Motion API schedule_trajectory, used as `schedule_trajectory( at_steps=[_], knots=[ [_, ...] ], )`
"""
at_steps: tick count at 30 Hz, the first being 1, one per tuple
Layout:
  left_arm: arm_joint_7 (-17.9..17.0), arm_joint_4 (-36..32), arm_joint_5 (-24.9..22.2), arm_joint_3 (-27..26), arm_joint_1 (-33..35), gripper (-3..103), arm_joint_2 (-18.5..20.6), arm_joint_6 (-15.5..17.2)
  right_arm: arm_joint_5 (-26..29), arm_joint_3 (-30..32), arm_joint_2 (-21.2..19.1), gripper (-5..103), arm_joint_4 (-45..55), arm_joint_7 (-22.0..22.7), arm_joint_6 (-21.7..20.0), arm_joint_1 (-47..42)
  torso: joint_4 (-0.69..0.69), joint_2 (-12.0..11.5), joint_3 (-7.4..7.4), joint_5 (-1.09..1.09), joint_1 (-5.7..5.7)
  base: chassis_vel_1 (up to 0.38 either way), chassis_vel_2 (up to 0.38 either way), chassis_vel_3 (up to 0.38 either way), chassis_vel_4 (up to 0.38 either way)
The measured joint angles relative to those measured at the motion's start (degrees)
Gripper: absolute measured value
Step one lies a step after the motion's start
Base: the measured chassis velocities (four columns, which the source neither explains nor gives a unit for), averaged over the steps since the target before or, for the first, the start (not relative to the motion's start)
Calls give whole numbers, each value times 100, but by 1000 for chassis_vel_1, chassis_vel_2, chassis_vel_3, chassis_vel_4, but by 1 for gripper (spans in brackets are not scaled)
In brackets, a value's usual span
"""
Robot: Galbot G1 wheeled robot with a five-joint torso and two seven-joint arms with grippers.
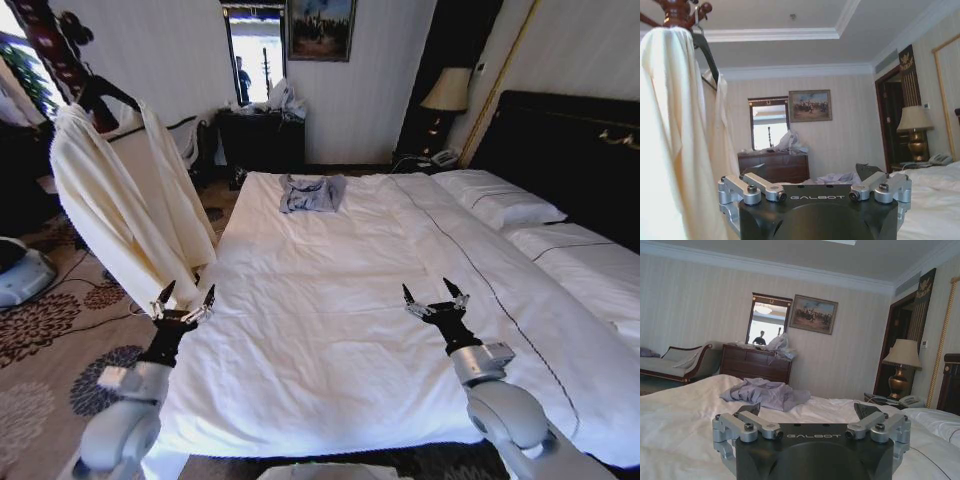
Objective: Pick up the clothes from the bed and hang them on the clothes hanger.
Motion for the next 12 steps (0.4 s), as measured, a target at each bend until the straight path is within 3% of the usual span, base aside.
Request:
schedule_trajectory(
  at_steps=[6, 12],
  knots=[
    [22, -94, 531, -135, 310, 100, -185, -223, 0, 0, 0, 100, 0, 0, 0, 0, 0, 0, 0, 0, 0, 0, 0, 0, 0],
    [44, -72, 734, -205, 549, 100, -320, -411, 0, 0, 0, 100, 0, 0, 0, 0, 0, 0, 0, -1, 0, 0, 0, 0, 0]
  ],
)
